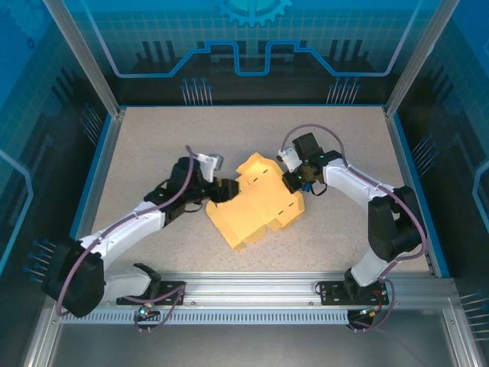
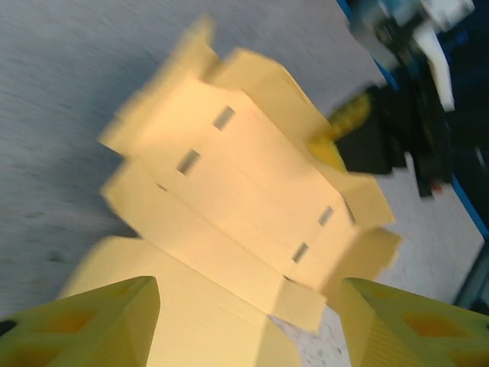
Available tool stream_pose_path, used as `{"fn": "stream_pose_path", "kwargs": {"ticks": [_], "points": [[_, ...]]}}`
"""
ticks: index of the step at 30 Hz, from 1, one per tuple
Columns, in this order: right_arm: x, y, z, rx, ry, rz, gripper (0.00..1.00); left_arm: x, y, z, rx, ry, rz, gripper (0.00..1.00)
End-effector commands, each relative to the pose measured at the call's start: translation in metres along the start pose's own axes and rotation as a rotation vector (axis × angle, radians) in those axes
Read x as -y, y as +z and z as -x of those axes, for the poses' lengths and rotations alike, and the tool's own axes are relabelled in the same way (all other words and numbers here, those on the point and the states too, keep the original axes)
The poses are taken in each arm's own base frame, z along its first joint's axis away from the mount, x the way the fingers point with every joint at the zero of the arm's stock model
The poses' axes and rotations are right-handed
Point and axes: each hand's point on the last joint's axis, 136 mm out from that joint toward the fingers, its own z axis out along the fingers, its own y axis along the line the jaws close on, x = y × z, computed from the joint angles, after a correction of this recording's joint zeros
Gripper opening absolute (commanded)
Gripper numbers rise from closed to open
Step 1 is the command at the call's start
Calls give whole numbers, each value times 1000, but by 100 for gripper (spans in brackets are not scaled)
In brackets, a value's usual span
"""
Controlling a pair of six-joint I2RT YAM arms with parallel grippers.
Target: Fold the paper box
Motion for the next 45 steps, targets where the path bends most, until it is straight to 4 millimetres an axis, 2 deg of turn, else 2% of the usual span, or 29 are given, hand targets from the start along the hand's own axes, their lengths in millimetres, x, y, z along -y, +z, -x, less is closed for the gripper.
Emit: {"fn": "stream_pose_path", "kwargs": {"ticks": [1, 9, 15, 24, 29, 38, 45], "points": [[6, -4, 7, 0, 73, 15, 3, 6, 26, -13, -11, 23, -4, 62], [12, -2, 6, -28, 108, 7, 3, 6, 101, -43, -104, 33, -17, 50], [15, -1, 4, -44, 123, 3, 4, -12, 130, -60, -138, -19, 7, 38], [10, 0, 5, -99, 188, -3, 7, -37, 140, -88, -153, -135, 65, 28], [-5, 1, 12, -109, 187, -42, 6, -41, 143, -95, -132, -208, 48, 25], [-50, -2, 31, -80, 145, -12, 7, -43, 143, -99, -118, -229, 42, 24], [-71, 7, 31, -87, 97, -76, 7, -44, 142, -100, -106, -235, 39, 25]]}}
